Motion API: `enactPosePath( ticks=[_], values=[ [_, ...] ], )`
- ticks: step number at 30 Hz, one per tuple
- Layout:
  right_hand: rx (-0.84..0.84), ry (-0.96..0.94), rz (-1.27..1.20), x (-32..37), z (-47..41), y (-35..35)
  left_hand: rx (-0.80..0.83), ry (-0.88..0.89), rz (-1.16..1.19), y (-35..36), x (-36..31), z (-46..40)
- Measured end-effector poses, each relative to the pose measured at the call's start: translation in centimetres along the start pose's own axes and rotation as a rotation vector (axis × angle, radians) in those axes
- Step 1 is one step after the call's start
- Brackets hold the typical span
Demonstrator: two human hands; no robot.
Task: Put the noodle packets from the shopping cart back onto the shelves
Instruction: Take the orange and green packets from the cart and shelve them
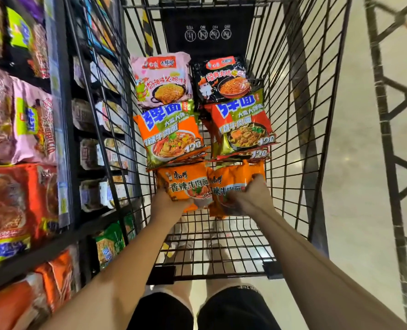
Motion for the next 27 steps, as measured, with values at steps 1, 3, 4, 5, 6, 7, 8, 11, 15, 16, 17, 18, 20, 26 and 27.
enactPosePath(
  ticks=[1,3,4,5,6,7,8,11,15,16,17,18,20,26,27],
  values=[
    [0.028,-0.004,0.030,-0.1,-0.2,0.0,0.033,-0.021,0.020,0.1,0.3,-0.3],
    [0.075,-0.022,0.054,-0.3,-0.2,0.1,0.061,-0.033,0.065,0.2,0.3,-0.4],
    [0.085,-0.038,0.050,-0.4,-0.2,0.1,0.067,-0.036,0.084,0.1,0.2,-0.4],
    [0.087,-0.058,0.041,-0.5,-0.1,0.2,0.079,-0.040,0.099,0.1,0.1,-0.3],
    [0.092,-0.071,0.036,-0.6,0.0,0.1,0.085,-0.042,0.109,0.0,0.0,-0.2],
    [0.094,-0.085,0.027,-0.6,0.2,0.0,0.085,-0.045,0.103,0.0,0.1,-0.4],
    [0.093,-0.098,0.013,-0.5,0.4,-0.1,0.080,-0.040,0.097,-0.1,0.1,-0.4],
    [0.073,-0.134,-0.006,-0.1,1.7,-0.9,0.058,0.019,0.056,-0.3,-0.9,0.8],
    [0.042,-0.200,0.016,1.5,4.6,-3.3,0.077,0.124,0.012,-1.4,-3.6,4.7],
    [0.040,-0.214,0.016,2.1,5.4,-4.3,0.090,0.169,0.004,-2.1,-4.7,6.3],
    [0.038,-0.230,0.012,2.8,6.4,-5.3,0.103,0.205,0.019,-2.9,-5.8,7.7],
    [0.037,-0.250,0.007,3.4,7.3,-6.3,0.110,0.238,0.043,-3.6,-7.1,9.2],
    [0.021,-0.310,-0.001,5.0,9.8,-8.6,0.096,0.340,0.087,-5.4,-9.6,11.8],
    [-0.101,-0.501,-0.025,11.2,18.2,-15.6,0.024,0.560,0.142,-11.2,-16.3,18.1],
    [-0.118,-0.535,-0.033,12.5,19.9,-16.9,0.022,0.582,0.152,-12.3,-17.7,19.5]
  ],
)
Point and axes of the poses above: each hand's wrist, its own z-axis away from the middle knuckle, its own y-axis out of the palm, x = y × z, the point moved 2 cm from there along -z, towards the middle knuckle, and after that the axes turned 12 degrees about x, right-handed, at the moved point
